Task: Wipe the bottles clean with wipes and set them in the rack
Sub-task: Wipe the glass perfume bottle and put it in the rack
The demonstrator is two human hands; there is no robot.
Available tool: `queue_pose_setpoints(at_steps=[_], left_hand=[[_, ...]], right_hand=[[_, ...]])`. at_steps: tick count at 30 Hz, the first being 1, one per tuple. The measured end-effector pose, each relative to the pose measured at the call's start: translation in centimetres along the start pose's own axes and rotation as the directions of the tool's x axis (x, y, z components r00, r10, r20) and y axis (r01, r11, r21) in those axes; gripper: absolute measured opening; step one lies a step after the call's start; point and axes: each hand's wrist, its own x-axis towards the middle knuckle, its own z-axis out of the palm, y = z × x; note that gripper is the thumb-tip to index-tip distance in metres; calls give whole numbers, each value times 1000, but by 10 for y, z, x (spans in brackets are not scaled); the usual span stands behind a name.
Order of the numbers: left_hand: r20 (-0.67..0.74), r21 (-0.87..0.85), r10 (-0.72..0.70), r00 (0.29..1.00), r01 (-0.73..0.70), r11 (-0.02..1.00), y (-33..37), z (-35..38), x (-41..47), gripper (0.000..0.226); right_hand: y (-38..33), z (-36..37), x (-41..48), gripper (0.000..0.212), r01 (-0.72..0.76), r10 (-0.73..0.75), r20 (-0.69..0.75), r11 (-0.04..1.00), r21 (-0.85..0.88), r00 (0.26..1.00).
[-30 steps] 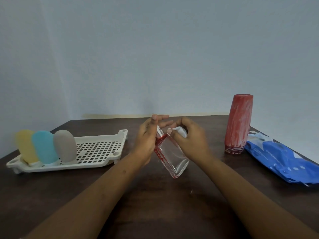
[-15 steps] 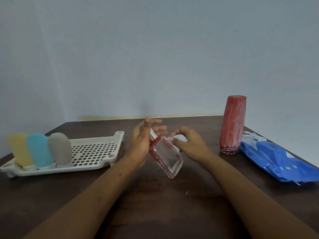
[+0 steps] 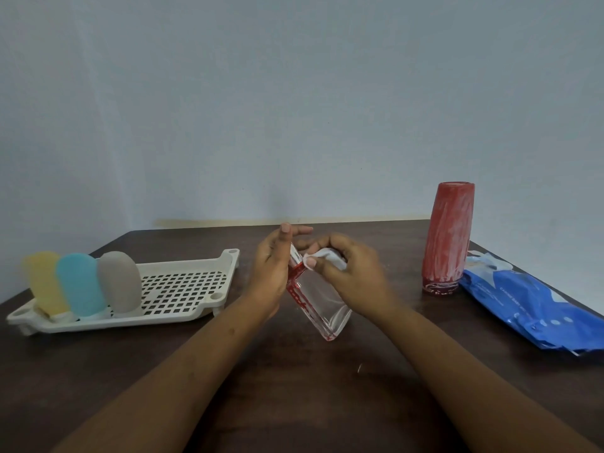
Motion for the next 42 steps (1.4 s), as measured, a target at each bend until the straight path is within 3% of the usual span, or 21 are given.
queue_pose_setpoints(at_steps=[4, 12, 22, 27, 29, 32, 36, 39, 42], left_hand=[[2, 13, -10, 1000, 10, 1000, 1, 1, 0, 51], [-53, 81, -22, 998, 26, 996, 3, 2, -3, 48], [-120, 46, -65, 991, 71, 996, 9, 7, -5, 42], [-173, 55, -89, 981, 99, 994, 7, 8, -5, 33], [-185, 61, -88, 979, 101, 993, 6, 10, -5, 32], [-211, 54, -97, 973, 111, 992, 7, 11, -5, 32], [-260, 38, -136, 956, 151, 988, 3, 8, -4, 32], [-323, -33, -205, 924, 206, 978, -1, 8, -1, 32], [-433, -128, -281, 857, 250, 960, -1, 8, 10, 34]], right_hand=[[13, -5, 0, 4, -158, 159, -42, 987, 22, 986], [32, -27, 0, 8, -329, 305, 233, 941, 74, 924], [41, -56, -6, 12, -611, 487, 534, 788, 73, 692], [35, -64, -4, 10, -678, 441, 666, 723, 134, 602], [32, -63, -4, 9, -674, 405, 673, 715, 189, 619], [33, -55, -3, 10, -605, 385, 577, 755, 252, 721], [42, -50, -4, 12, -503, 426, 389, 856, 119, 817], [46, -45, -6, 11, -483, 467, 337, 875, -40, 818], [43, -42, -4, 8, -530, 504, 291, 848, 15, 813]])
